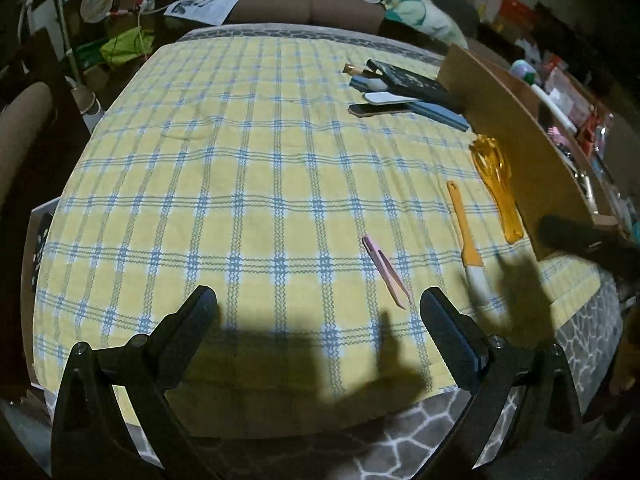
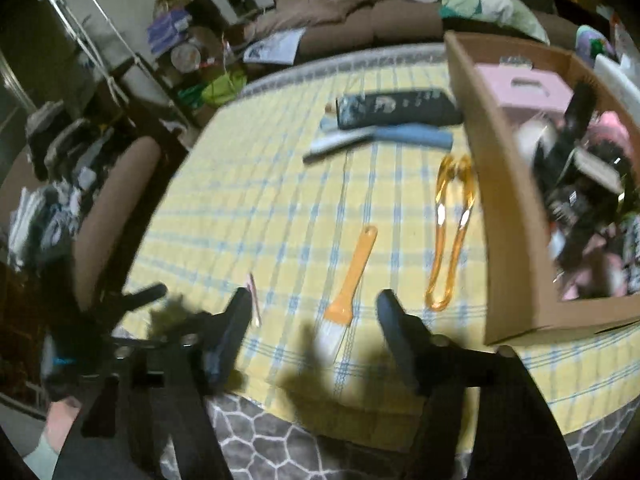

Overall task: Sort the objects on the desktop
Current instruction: 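Grasp the orange pastry brush with the right gripper while the left gripper reaches the pink tweezers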

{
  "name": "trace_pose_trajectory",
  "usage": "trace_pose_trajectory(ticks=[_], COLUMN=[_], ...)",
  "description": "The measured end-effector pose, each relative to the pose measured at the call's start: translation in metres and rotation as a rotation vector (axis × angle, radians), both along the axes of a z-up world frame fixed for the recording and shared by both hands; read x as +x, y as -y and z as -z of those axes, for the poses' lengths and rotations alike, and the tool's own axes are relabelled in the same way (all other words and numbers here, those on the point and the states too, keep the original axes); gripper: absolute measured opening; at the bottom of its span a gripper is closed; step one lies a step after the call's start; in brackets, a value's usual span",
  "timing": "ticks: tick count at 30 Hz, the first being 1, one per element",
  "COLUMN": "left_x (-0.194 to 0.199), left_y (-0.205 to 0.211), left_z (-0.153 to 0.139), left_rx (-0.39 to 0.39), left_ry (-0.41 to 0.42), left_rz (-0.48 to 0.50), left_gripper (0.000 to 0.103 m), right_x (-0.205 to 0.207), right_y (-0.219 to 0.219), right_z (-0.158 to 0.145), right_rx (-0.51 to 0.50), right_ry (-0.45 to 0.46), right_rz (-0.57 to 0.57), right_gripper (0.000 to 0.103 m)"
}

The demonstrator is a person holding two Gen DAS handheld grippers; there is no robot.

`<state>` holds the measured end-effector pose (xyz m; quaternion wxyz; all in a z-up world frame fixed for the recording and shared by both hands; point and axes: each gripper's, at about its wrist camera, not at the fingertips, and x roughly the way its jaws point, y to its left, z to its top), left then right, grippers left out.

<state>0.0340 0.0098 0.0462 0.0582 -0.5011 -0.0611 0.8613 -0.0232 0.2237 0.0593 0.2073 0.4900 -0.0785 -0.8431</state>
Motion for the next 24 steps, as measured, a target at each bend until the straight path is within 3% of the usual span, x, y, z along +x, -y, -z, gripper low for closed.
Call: trace_pose_trajectory(ticks=[4,7,12,16,18,24], left_x=[0.0,-0.002,-0.002,-0.001,-0.001,-0.006], left_y=[0.01,0.02,0.025,0.018,0.009,-0.022], left_z=[0.004,0.003,0.001,0.001,0.001,0.004], left_rx=[0.052,0.105,0.106,0.087,0.064,-0.019], left_ry=[0.006,0.012,0.005,0.007,0.004,-0.013], left_rz=[-0.037,-0.072,-0.087,-0.071,-0.052,0.001], left_gripper=[0.098,0.098,0.098,0.098,0.098,0.098], right_x=[-0.008,-0.012,-0.009,0.001,0.003,0.0], right_y=[0.006,0.008,0.021,0.038,0.034,0.017], right_z=[0.027,0.041,0.056,0.059,0.059,0.052], right_rx=[0.035,0.07,0.158,0.305,0.287,0.196], right_ry=[0.034,0.042,0.021,-0.062,-0.068,-0.039], right_rz=[0.017,0.037,0.04,-0.003,-0.019,-0.013], right_gripper=[0.049,0.049,0.048,0.039,0.024,0.023])
